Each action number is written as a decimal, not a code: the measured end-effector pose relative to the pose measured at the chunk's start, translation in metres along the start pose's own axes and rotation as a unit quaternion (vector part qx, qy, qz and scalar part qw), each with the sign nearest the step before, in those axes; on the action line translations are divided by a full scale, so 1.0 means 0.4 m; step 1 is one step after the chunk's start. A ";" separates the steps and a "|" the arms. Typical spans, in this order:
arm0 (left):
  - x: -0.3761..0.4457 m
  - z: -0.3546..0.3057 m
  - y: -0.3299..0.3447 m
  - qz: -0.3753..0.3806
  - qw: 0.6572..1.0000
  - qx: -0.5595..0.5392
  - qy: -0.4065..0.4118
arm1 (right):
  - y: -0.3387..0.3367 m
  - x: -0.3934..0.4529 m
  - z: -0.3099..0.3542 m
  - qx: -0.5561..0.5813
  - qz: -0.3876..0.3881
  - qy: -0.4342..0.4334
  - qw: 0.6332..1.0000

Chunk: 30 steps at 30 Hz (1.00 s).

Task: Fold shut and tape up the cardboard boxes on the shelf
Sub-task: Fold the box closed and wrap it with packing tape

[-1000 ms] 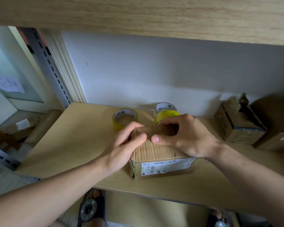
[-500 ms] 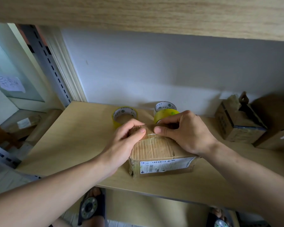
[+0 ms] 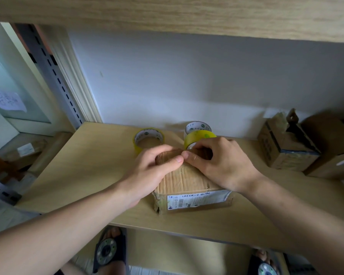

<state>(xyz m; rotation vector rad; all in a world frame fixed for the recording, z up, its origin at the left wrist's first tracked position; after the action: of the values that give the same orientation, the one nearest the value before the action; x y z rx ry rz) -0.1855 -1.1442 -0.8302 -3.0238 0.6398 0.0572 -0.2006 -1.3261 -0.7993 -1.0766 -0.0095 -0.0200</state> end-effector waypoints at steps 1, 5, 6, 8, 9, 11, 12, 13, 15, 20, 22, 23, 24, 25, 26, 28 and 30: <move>0.000 0.001 -0.001 -0.007 1.000 -0.001 0.004 | -0.002 0.000 0.002 -0.001 0.002 0.003 1.000; 0.002 0.004 0.000 -0.020 1.000 0.001 0.009 | -0.013 -0.002 0.008 -0.014 0.044 0.003 0.999; 0.003 0.005 0.001 -0.019 1.000 0.005 0.010 | -0.015 -0.002 0.009 -0.013 0.054 0.003 0.998; 0.006 0.007 0.002 -0.025 1.000 0.008 0.017 | -0.020 0.001 0.010 0.001 0.059 0.007 0.998; 0.008 0.008 0.001 -0.032 0.999 0.009 0.021 | -0.023 0.004 0.011 0.013 0.058 0.011 0.998; 0.009 0.009 -0.001 -0.046 0.999 0.013 0.024 | -0.027 0.010 0.013 0.035 0.051 0.017 0.998; 0.009 0.011 -0.002 -0.048 0.998 0.016 0.024 | -0.028 0.011 0.013 0.039 0.046 0.016 0.998; 0.009 0.012 -0.002 -0.051 0.998 0.018 0.023 | -0.028 0.012 0.014 0.041 0.042 0.013 0.998; 0.009 0.013 -0.006 -0.066 0.997 0.024 0.022 | -0.029 0.014 0.014 0.039 0.033 0.009 0.999; 0.006 0.008 -0.007 -0.084 0.995 0.034 0.030 | -0.022 0.018 0.006 0.059 -0.005 0.001 0.998; 0.007 0.010 -0.004 -0.087 0.995 0.032 0.031 | -0.014 0.014 0.006 0.036 -0.019 -0.009 0.999; 0.007 0.008 -0.002 -0.095 0.995 0.028 0.031 | -0.013 0.010 0.009 0.015 -0.014 -0.011 1.000; 0.006 0.012 -0.003 -0.109 0.993 0.023 0.026 | -0.012 0.004 0.013 -0.006 0.003 -0.009 1.000; 0.006 0.013 -0.004 -0.119 0.992 0.020 0.021 | -0.012 -0.001 0.017 -0.025 0.029 -0.004 0.999; 0.007 0.013 -0.004 -0.114 0.993 0.018 0.022 | -0.013 -0.007 0.020 -0.042 0.055 0.000 0.998; 0.010 0.015 -0.004 -0.075 0.997 0.014 0.026 | -0.012 -0.011 0.025 -0.063 0.090 0.005 0.994; 0.012 0.020 -0.017 -0.033 0.999 0.018 0.035 | -0.013 -0.004 0.023 -0.056 0.099 -0.001 0.993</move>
<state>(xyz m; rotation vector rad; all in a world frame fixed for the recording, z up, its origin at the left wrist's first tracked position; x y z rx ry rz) -0.1786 -1.1395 -0.8383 -3.0205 0.5390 -0.0610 -0.2024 -1.3204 -0.7903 -1.1861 0.0972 0.1616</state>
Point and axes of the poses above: each hand's wrist, its own x-axis towards the middle knuckle, its own y-axis out of the palm, z = x × y, the point moved 4 cm from there along x, towards the middle knuckle, and after that the axes turned 2 degrees about -x, right-handed, at the moved point
